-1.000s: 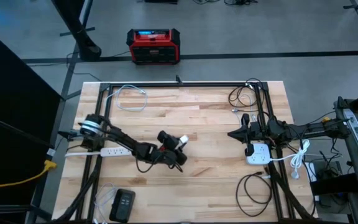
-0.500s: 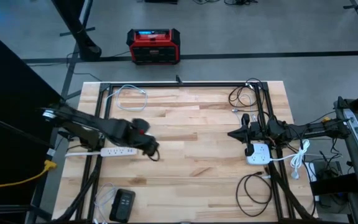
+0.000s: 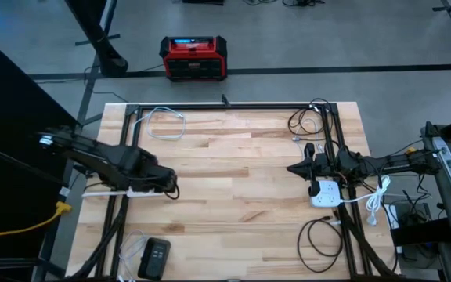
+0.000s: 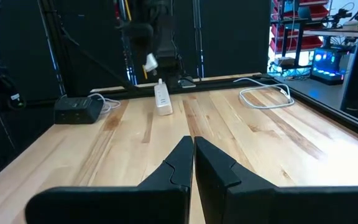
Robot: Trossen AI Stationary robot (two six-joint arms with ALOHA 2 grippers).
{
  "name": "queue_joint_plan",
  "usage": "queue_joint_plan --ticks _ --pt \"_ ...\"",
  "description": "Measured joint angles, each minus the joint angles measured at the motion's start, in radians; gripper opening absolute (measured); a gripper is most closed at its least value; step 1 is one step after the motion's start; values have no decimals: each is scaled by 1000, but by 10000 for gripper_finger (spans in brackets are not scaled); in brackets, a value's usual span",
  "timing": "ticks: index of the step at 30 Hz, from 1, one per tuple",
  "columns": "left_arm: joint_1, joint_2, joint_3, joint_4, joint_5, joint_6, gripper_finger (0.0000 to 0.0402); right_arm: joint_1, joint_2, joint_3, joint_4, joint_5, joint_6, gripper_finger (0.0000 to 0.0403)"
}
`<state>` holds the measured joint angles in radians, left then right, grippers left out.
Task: Insert USB
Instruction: Insert the white charger adapter into the left white outlet extension
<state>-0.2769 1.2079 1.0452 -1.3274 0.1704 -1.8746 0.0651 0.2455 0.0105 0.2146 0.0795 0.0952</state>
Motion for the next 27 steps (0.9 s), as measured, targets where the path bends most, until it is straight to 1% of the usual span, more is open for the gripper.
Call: queue_joint_plan --ticks 3,6,12,18,23,27 --pt "0 -45 -86 99 88 -39 141 0 0 0 0 0 -1 0" --pt "3 -80 -148 177 107 -71 141 0 0 0 0 0 -1 0" --pt "39 -114 -227 164 141 -73 141 0 0 0 0 0 -1 0" --pt "139 -132 -294 160 164 13 141 0 0 0 -1 0 -1 0" --pt "244 -105 -289 165 161 147 141 0 0 0 -2 -1 10 0" --pt "286 -76 -288 127 164 217 141 0 0 0 -3 -2 11 0"
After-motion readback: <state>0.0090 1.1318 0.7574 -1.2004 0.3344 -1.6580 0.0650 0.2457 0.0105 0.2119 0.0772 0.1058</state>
